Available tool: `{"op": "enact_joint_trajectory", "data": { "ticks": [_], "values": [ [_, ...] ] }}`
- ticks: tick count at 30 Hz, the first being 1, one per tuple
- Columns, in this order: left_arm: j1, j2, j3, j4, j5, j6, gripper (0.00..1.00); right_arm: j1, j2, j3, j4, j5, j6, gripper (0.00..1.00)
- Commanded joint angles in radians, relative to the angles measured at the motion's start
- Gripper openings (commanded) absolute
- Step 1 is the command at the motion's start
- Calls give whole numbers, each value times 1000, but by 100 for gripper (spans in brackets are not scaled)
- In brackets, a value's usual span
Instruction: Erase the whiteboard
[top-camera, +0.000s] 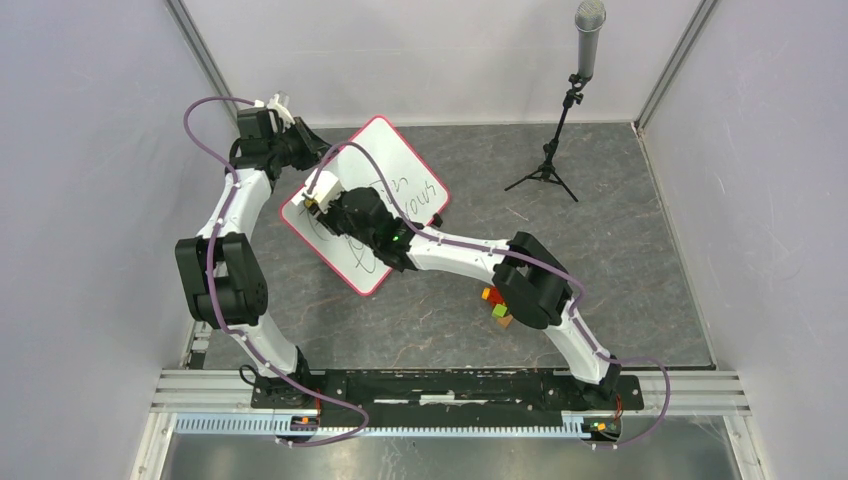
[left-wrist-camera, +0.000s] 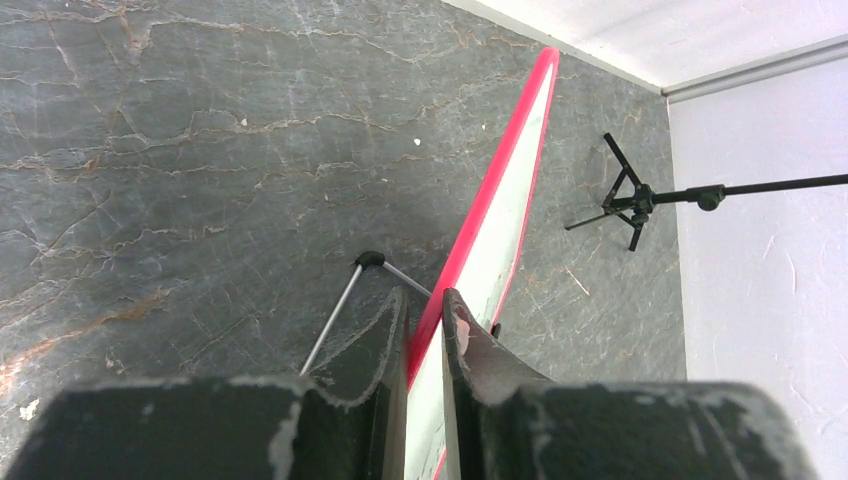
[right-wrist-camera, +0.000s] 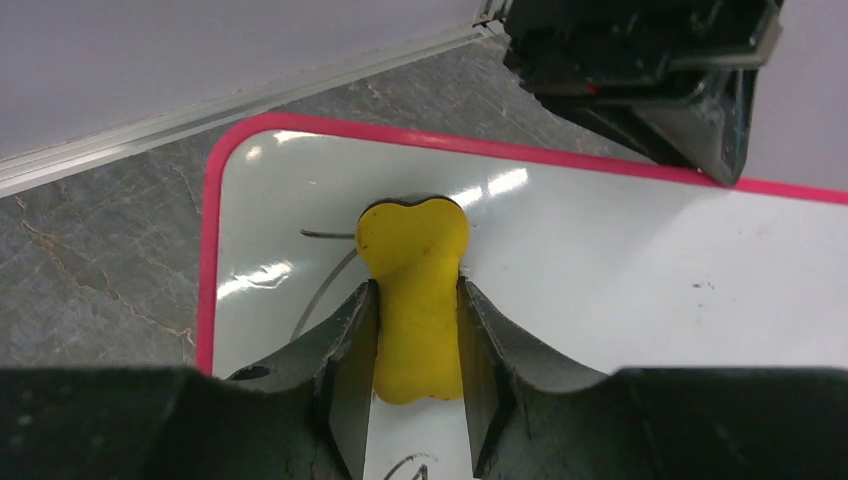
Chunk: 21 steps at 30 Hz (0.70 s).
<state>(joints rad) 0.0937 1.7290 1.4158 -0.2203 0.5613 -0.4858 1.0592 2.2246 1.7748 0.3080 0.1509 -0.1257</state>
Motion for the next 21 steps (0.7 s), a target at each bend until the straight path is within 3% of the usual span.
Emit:
{"op": "enact_joint_trajectory", "data": {
  "ticks": [1,7,21],
  "values": [
    [-23,-26,-9,-8,55,-54,20,23,55,88,-25,-64,-65,40],
    [-21,-26,-10,-10,55,-49,20,32,46,64,-12,-56,-91,40],
    [-23,-32,10,-58,32,-17,20,35,23,28,-71,-238,-224,40]
  ]
}}
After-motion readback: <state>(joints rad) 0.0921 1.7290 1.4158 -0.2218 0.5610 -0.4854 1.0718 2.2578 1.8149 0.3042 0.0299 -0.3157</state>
